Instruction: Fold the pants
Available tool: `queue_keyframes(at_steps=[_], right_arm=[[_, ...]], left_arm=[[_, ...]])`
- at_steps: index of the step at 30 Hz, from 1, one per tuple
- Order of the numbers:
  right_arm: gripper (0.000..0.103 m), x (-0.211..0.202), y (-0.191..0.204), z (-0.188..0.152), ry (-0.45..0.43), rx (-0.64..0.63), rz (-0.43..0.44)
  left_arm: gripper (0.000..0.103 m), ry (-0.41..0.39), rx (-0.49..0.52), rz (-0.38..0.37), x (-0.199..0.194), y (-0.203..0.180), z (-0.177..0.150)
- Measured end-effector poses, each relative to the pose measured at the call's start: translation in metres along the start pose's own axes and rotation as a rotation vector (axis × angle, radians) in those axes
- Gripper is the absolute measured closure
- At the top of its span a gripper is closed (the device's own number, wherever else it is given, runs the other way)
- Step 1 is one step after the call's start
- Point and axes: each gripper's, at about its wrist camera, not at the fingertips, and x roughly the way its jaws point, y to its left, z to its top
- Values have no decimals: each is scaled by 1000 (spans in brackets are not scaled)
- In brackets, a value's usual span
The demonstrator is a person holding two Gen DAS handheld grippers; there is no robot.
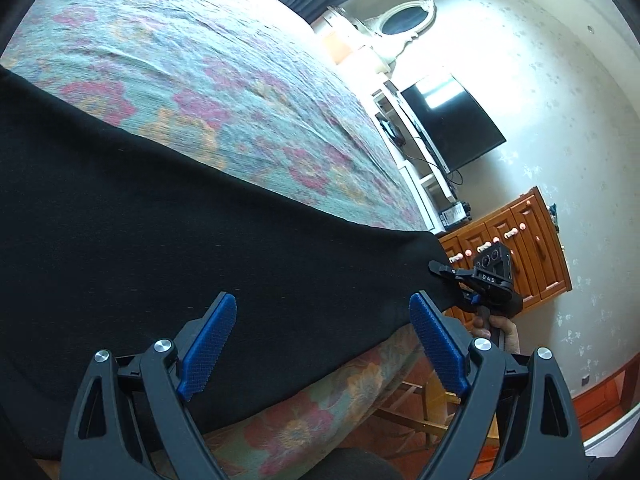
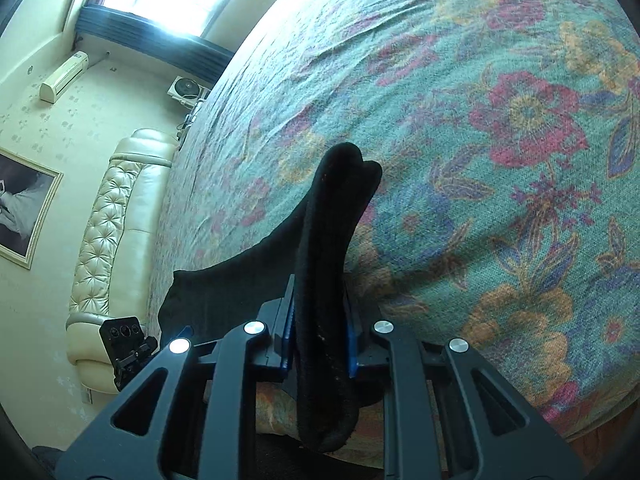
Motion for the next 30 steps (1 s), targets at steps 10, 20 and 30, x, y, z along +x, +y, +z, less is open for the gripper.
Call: queue_keyframes(at_steps=[10, 20, 30], right_arm=[[85, -13, 71, 0, -50, -83, 51], [85, 18, 152, -10, -17, -183, 115], [85, 103, 207, -38, 101, -224, 159]], left_arm=[[16, 135, -37, -82, 51, 9, 4], [16, 100, -129, -140, 26, 22, 9], [16, 31, -209, -179, -19, 54, 24]])
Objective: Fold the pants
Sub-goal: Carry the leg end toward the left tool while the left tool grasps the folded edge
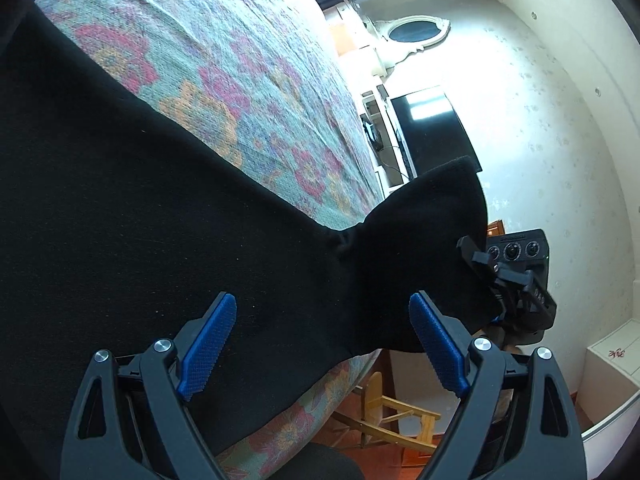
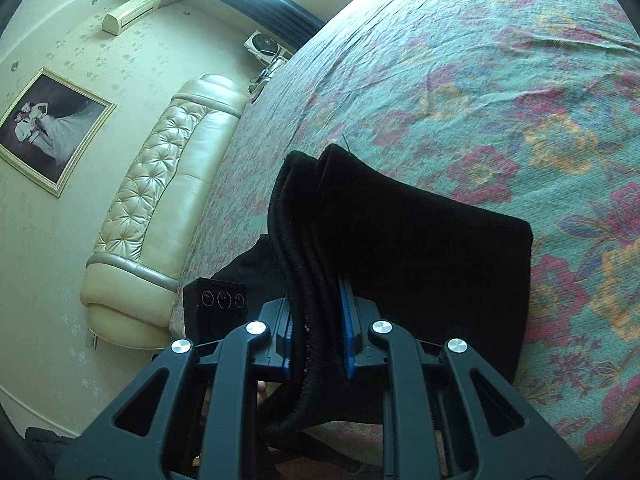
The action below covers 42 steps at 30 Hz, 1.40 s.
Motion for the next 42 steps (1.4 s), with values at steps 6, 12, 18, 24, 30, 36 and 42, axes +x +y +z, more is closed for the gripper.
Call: queue_keyframes(at_steps=[6, 12, 18, 24, 30, 36, 42], right_arm=[[85, 60, 18, -20, 79, -36, -40], [85, 112, 25, -37, 149, -45, -73], [85, 146, 39, -54, 185, -107, -139], [85, 169, 57, -63, 182, -190, -219], [85, 192, 76, -69, 174, -284, -271], [82, 203, 82, -76, 136, -326, -316], [53, 203, 73, -76, 124, -269, -217]], left_arm=[[16, -25, -51, -42, -18, 8, 11], [16, -56, -74, -60, -31, 16, 15], [16, -56, -95, -55, -34, 23, 19], [16, -36, -51, 6, -36, 20, 23], [16, -1, -37, 65, -31, 22, 24], [16, 38, -6, 121, -30, 27, 22], [16, 55, 23, 178, -23, 26, 18]])
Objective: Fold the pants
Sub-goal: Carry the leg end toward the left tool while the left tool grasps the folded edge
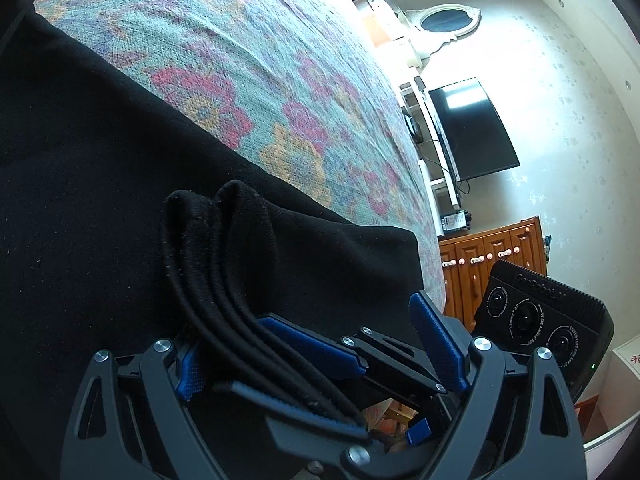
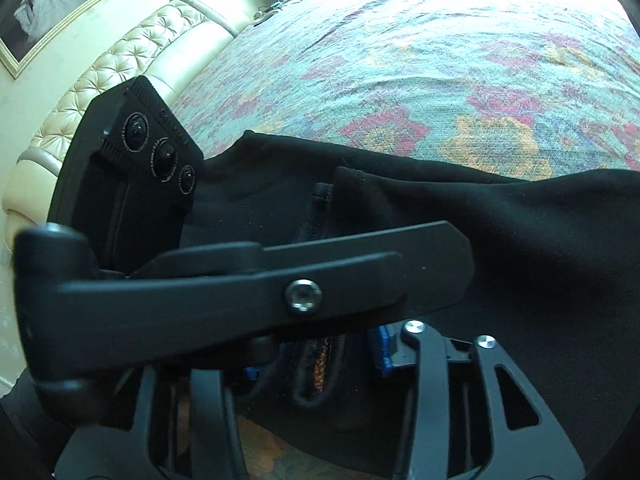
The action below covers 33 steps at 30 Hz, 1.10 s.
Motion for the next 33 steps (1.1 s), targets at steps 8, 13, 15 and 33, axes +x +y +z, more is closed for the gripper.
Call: queue_keyframes(at_steps=[8, 13, 15, 33], right_arm=[[39, -46, 0, -22, -25, -25, -18], [34, -88, -15, -15, -46, 15, -6], [33, -108, -24, -17, -71, 28, -15], [28, -152, -166, -39, -177, 401, -90]], left_arm=[[16, -1, 12, 37, 4, -7, 3], [20, 13, 99, 126, 9, -20, 0], [39, 13, 114, 197, 9, -22, 0], [90, -16, 165, 290, -5, -9, -3]])
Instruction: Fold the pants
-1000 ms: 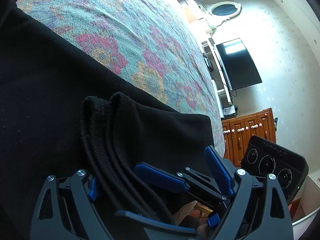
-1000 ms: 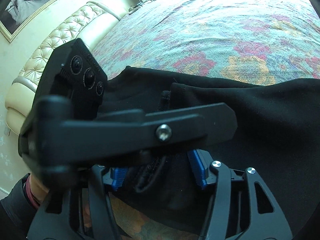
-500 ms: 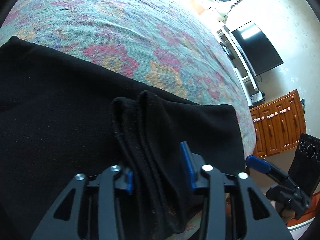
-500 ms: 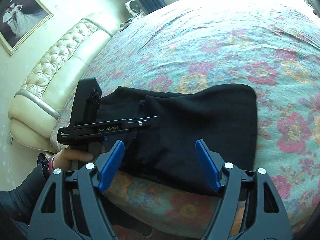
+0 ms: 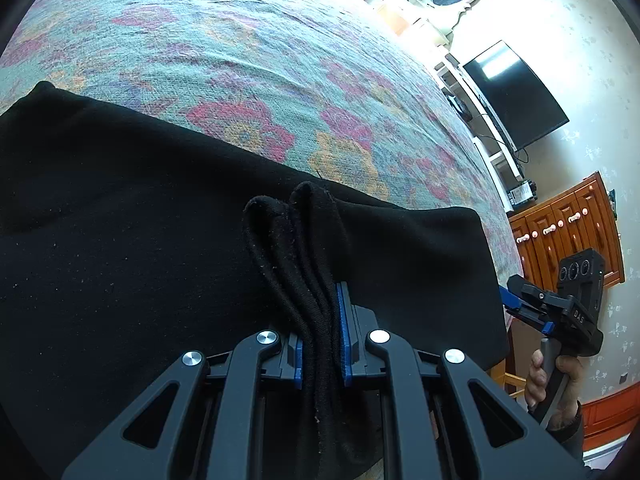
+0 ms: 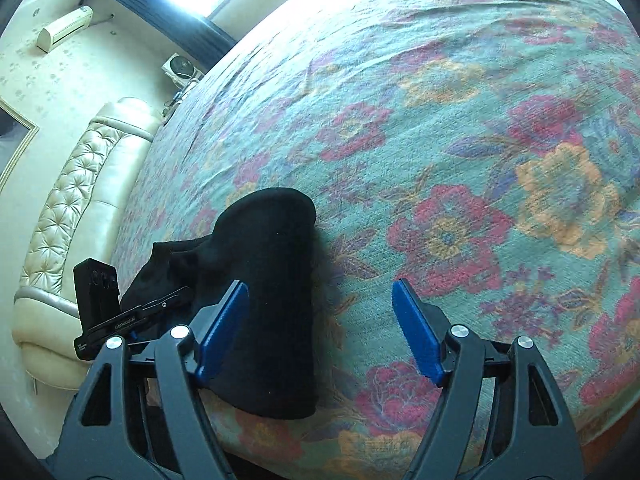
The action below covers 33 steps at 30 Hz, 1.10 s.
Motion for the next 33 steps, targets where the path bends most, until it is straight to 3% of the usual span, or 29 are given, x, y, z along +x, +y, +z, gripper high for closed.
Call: queue_keyframes(at_steps=[5, 6, 7, 8, 12, 16, 21, 25, 29, 31, 33], right_arm=[[29, 35, -7, 3, 89, 67, 81], [43, 39, -8, 3, 96, 67, 88], [83, 42, -8, 3, 106, 63, 101], [84, 48, -9, 2, 141, 77, 139], [84, 52, -5, 0, 126, 39, 113], [75, 53, -16, -1, 143, 93, 166], [61, 27, -9, 12, 52, 80, 130], [61, 30, 1, 30, 22, 60, 144], [63, 47, 7, 47, 7, 78, 197], [70, 59, 7, 52, 27, 69, 143], [71, 65, 1, 54, 28, 64, 92]], left_arm=[[90, -4, -27, -16, -2, 10, -1], [90, -4, -31, -20, -2, 11, -1], [89, -3, -29, -22, -2, 11, -2], [89, -2, -26, -22, -3, 11, -2], [85, -7, 21, 4, 0, 4, -3], [83, -13, -18, -41, -4, 9, -3], [66, -70, 37, 57, -26, 6, -5], [61, -133, 67, 103, -45, 2, -7], [61, -180, 105, 58, -58, -16, -11], [52, -182, 141, 21, -58, -30, -13], [47, -157, 178, 2, -49, -42, -16]])
